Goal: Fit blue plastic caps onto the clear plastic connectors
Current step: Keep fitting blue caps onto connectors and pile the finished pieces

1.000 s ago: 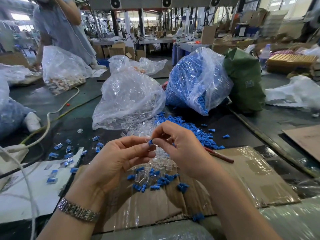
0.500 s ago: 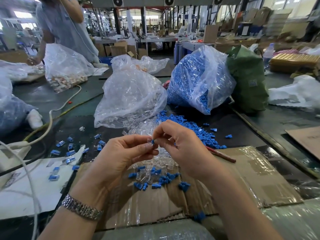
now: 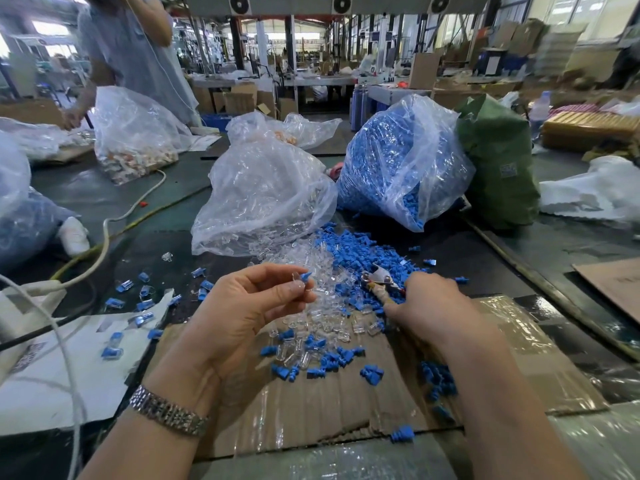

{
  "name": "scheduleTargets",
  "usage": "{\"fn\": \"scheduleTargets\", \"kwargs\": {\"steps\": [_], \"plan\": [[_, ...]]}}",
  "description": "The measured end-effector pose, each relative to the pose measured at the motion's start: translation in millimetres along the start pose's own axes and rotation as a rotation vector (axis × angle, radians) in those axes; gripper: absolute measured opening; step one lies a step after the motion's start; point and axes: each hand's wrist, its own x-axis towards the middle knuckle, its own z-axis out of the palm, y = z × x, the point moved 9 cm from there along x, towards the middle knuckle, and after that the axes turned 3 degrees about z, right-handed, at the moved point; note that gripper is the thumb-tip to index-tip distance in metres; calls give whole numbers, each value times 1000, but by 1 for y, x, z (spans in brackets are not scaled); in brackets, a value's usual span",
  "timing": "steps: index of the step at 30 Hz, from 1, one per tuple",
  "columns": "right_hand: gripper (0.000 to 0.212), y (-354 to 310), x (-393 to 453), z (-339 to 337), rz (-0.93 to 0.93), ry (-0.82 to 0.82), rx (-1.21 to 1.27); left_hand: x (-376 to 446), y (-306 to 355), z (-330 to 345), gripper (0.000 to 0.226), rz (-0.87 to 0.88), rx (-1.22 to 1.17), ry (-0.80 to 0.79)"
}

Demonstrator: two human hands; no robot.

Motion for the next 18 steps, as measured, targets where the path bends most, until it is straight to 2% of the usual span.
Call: {"fn": "scheduleTargets", "kwargs": {"steps": [5, 9, 14, 16, 18], "plan": [[43, -8, 0, 0, -36, 33, -14, 1, 0, -2, 25, 5, -16, 17], [29, -12, 1, -3, -69, 79, 14, 1, -1, -3, 24, -3, -24, 32], [33, -15, -10, -31, -128, 202, 225, 3, -2, -10, 20, 14, -45, 78], [39, -20, -18, -32, -210, 99, 456, 4, -4, -14, 20, 14, -86, 105], [38, -36, -31, -17, -288, -192, 721, 6, -6, -17, 22, 16, -135, 124]]}}
